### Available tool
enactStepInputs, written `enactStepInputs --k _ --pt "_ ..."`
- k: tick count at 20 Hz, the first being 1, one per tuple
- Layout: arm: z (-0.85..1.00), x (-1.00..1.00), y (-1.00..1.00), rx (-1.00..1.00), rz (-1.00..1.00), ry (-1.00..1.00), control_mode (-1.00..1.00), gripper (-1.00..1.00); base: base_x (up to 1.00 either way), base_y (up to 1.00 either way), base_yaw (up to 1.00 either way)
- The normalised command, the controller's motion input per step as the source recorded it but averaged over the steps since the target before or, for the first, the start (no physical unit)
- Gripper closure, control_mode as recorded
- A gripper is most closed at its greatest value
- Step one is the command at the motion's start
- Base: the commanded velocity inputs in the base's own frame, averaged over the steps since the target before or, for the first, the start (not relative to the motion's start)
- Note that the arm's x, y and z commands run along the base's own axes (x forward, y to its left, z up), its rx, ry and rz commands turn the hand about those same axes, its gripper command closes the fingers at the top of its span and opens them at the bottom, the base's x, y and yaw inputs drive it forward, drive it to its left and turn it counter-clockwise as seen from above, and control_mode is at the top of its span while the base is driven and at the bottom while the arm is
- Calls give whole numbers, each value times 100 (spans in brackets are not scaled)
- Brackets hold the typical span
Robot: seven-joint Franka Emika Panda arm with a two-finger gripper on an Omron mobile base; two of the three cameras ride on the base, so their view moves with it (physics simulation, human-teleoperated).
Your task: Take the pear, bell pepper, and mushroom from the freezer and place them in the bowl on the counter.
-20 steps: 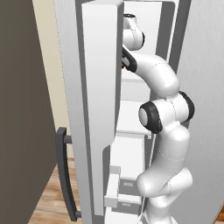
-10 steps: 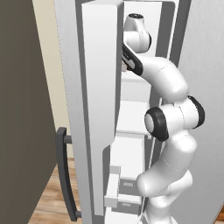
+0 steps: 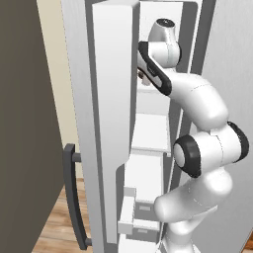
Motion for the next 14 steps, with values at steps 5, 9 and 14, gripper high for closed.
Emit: enactStepInputs --k 5,9,14 --pt "0 -4 -28 0 1 -12 -100 100 0 0 0" --pt "2 -49 -4 0 2 -20 -100 100 0 0 0" --pt "11 -67 0 0 2 -24 -100 100 0 0 0"
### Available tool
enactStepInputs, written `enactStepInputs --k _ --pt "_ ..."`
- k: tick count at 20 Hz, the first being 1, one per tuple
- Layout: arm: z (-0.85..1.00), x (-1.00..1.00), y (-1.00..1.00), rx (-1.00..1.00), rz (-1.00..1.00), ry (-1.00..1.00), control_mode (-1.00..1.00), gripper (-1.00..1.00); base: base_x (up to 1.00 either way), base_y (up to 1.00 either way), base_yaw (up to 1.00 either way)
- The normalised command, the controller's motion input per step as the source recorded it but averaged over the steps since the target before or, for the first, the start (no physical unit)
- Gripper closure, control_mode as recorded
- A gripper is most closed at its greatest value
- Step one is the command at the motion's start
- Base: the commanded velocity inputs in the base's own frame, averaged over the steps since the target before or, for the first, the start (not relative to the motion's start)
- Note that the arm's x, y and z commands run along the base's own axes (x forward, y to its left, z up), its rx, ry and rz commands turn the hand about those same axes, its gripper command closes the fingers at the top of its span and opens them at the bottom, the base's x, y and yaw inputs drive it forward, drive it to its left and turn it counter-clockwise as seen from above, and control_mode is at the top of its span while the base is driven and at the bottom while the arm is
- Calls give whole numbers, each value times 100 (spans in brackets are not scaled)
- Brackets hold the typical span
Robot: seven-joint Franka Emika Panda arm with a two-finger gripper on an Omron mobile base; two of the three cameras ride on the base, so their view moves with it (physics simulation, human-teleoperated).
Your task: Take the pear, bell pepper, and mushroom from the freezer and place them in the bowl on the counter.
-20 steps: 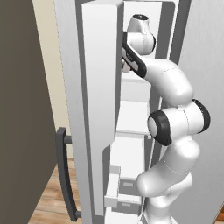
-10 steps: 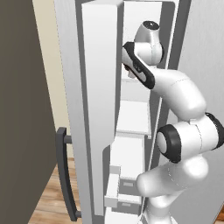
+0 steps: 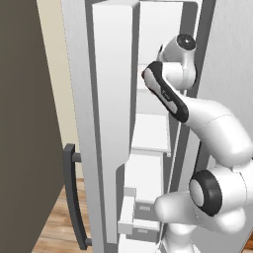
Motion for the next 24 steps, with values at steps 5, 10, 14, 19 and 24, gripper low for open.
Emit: enactStepInputs --k 5,10,14,19,24 --pt "16 -80 0 0 0 -13 -100 100 0 0 0" --pt "19 -100 0 0 0 0 -100 100 0 0 0" --pt "20 -100 0 0 0 0 -100 100 0 0 0" --pt "10 -98 -19 0 0 0 -100 100 0 0 0" --pt "-1 -98 -24 3 -24 0 -100 100 0 0 0"
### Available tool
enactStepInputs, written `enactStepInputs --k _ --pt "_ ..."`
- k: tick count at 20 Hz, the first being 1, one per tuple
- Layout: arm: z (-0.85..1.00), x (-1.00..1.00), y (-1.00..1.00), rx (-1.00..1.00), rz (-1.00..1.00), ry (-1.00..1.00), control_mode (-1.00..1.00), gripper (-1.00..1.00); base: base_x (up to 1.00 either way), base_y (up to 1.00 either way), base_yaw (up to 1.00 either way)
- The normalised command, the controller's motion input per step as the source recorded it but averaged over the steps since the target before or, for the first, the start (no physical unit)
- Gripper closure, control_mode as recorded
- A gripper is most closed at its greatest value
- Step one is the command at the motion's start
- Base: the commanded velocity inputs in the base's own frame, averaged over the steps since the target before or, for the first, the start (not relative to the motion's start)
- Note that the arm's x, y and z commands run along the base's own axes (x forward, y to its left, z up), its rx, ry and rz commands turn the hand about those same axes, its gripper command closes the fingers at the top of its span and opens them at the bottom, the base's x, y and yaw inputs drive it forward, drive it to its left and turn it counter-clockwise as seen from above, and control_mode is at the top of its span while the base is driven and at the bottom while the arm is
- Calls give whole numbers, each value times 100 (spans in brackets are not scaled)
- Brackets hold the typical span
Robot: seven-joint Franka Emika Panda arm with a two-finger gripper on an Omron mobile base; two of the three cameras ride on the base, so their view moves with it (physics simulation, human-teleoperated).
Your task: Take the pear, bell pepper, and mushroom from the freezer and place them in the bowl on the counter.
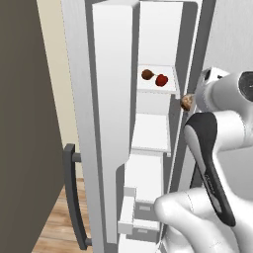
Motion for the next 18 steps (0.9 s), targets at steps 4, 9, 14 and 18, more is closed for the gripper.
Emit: enactStepInputs --k 4,9,14,18 --pt "0 -86 -18 0 -9 -10 -100 100 0 0 0" --pt "0 -61 -17 2 -1 -1 -100 100 0 0 0" --pt "1 -58 -9 25 -21 1 -100 100 0 0 0" --pt "0 -77 -17 48 -48 0 -100 100 0 0 0"
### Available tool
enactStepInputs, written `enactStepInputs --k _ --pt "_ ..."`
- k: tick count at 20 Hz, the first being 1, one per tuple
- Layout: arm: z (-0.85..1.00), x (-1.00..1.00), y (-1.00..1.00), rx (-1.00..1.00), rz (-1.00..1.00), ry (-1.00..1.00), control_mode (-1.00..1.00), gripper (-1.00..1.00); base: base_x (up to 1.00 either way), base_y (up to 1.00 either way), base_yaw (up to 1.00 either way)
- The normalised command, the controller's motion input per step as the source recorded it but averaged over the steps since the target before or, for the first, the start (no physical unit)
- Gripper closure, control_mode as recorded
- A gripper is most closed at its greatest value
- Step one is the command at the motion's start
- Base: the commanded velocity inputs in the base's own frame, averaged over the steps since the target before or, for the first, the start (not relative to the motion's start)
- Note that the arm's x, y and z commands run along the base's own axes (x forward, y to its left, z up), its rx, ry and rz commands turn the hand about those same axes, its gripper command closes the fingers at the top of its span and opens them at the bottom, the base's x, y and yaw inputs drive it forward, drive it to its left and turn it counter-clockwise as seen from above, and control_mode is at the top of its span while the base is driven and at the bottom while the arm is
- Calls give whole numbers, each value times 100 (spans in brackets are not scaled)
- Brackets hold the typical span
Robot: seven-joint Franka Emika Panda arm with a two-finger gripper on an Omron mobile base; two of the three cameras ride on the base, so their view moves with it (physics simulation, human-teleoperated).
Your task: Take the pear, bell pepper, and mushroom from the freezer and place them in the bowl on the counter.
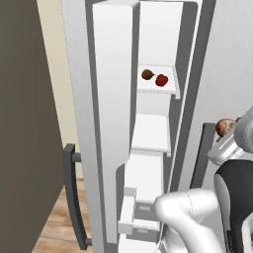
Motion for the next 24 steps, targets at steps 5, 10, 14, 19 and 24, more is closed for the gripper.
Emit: enactStepInputs --k 5,10,14,19,24 --pt "1 -44 -39 54 -38 5 -100 100 0 0 0" --pt "0 -2 -18 43 -15 23 -100 100 0 0 0" --pt "-9 8 0 23 -5 22 -100 100 0 0 0" --pt "-26 1 5 17 -1 14 -100 100 0 0 0" --pt "-31 0 16 2 -4 1 -100 100 0 0 0"
